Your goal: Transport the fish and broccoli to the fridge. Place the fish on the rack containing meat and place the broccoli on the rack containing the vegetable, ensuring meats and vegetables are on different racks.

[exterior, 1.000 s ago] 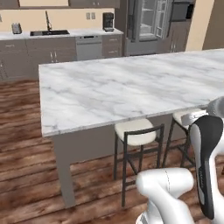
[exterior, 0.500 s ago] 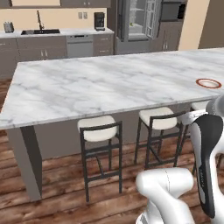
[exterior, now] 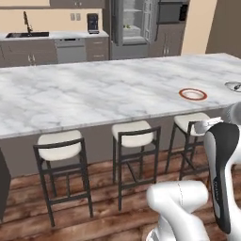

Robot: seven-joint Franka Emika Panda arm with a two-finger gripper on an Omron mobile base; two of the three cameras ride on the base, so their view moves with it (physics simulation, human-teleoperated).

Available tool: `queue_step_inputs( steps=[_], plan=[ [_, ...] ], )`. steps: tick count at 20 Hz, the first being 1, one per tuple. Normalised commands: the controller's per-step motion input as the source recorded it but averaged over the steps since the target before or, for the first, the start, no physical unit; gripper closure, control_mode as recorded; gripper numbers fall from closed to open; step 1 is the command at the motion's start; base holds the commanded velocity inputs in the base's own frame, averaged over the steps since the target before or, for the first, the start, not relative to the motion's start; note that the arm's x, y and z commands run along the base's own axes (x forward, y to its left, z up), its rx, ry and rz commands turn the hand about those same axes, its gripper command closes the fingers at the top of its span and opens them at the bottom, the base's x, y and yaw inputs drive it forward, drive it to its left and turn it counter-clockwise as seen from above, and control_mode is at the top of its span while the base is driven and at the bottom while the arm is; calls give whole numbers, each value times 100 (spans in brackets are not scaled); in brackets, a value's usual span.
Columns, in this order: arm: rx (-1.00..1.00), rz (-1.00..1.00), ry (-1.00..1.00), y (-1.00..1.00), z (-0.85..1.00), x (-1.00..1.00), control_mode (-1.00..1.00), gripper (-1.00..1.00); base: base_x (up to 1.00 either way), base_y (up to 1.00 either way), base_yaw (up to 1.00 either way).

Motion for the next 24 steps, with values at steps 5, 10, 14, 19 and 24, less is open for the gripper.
queue_step_inputs(
  steps=[5,10,14,19,24],
  plan=[
    [0,0,0,0,0,0,100,-100,27,-100,0],
    [0,0,0,0,0,0,100,-100,27,-100,1],
    [0,0,0,0,0,0,100,-100,30,-100,5],
    [0,0,0,0,0,0,100,-100,46,-100,6],
    [0,0,0,0,0,0,100,-100,93,-100,7]
  ],
)
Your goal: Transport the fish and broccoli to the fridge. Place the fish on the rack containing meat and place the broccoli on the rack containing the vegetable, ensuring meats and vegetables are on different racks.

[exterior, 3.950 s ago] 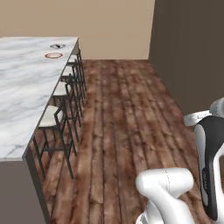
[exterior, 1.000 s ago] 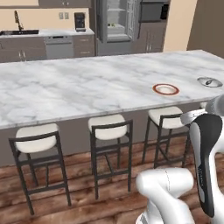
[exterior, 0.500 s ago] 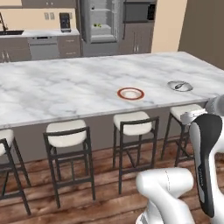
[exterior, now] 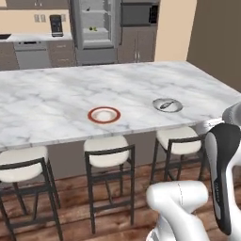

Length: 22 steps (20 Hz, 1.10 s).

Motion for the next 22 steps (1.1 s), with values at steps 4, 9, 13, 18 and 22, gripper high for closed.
queue_step_inputs(
  steps=[4,9,13,18,22],
  plan=[
    [0,0,0,0,0,0,100,-100,100,-94,19],
    [0,0,0,0,0,0,100,-100,100,-66,21],
    [0,0,0,0,0,0,100,-100,100,-5,0],
    [0,0,0,0,0,0,100,-100,100,3,-17],
    [0,0,0,0,0,0,100,-100,100,1,-35]
  ],
)
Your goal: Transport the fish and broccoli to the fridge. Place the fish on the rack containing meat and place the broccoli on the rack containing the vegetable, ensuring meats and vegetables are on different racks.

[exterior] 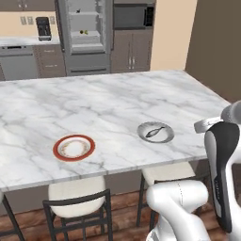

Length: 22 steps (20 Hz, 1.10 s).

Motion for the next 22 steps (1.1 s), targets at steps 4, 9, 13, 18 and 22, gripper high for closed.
queue_step_inputs(
  steps=[4,9,13,18,22],
  plan=[
    [4,0,0,0,0,14,-100,-100,75,0,-9],
    [6,0,11,23,-20,64,-100,-100,0,0,0],
    [4,-23,10,26,-47,78,-100,-100,0,0,0],
    [1,-49,26,3,-46,64,-100,-100,0,0,0],
    [12,-39,20,-9,-49,62,-100,-100,0,0,0]
  ],
)
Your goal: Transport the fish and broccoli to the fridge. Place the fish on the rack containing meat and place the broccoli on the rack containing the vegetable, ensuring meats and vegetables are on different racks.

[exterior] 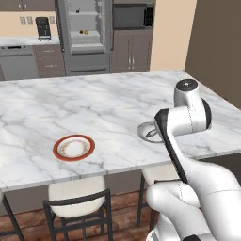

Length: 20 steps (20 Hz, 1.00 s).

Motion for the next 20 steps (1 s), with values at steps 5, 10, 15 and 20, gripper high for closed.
queue_step_inputs(
  steps=[5,10,15,20],
  plan=[
    [20,-20,10,-27,-36,51,-100,-100,0,0,0],
    [12,-8,3,-12,-36,71,-100,-100,0,0,0],
    [13,1,10,-9,-34,71,-100,-100,0,0,0],
    [18,1,12,-8,-41,58,-100,-100,0,0,0]
  ],
)
